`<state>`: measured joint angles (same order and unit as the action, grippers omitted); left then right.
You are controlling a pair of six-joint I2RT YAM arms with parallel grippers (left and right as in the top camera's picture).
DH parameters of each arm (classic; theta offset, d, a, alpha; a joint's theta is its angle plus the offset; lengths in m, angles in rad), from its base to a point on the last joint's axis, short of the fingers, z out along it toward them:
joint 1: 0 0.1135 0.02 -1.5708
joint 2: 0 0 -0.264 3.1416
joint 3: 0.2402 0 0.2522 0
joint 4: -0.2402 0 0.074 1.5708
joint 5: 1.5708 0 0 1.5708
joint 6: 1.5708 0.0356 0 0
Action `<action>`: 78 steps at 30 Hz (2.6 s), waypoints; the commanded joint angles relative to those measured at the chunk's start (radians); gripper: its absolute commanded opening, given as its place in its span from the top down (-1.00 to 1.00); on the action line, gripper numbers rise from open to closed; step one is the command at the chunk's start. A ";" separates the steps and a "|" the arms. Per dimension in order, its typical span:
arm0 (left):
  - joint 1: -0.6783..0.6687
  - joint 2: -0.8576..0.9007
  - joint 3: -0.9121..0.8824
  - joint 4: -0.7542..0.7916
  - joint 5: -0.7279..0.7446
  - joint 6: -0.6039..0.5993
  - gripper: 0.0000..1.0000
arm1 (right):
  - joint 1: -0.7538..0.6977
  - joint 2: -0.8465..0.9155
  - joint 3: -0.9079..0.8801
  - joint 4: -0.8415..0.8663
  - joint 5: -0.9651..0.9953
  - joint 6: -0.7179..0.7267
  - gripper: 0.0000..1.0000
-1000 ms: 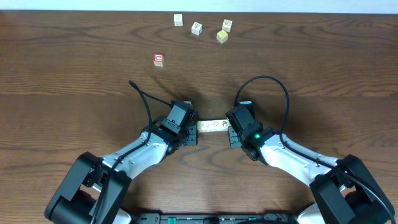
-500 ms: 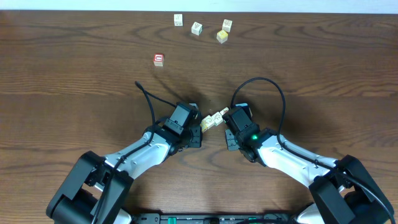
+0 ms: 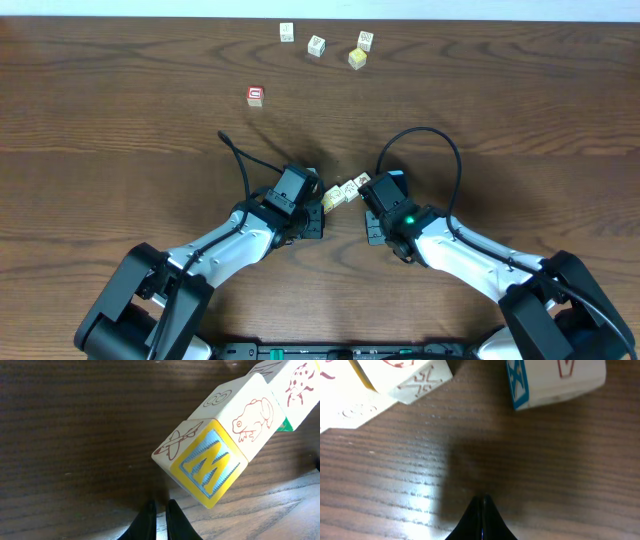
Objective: Lift 5 blocks
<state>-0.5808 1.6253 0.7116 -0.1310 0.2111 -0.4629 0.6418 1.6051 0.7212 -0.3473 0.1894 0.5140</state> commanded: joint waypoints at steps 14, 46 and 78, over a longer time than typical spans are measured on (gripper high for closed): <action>0.000 -0.076 0.012 -0.083 -0.109 0.013 0.81 | 0.006 -0.334 0.012 -0.083 0.032 0.028 0.97; 0.000 -0.528 0.012 -0.276 -0.292 0.017 0.85 | 0.005 -0.607 0.012 -0.219 0.143 0.032 0.75; 0.000 -0.528 0.012 -0.276 -0.291 0.016 0.85 | 0.005 -0.317 0.011 -0.034 0.075 0.032 0.98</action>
<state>-0.5808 1.1057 0.7227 -0.4023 -0.0593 -0.4629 0.6418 1.3102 0.7212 -0.3691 0.2398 0.5411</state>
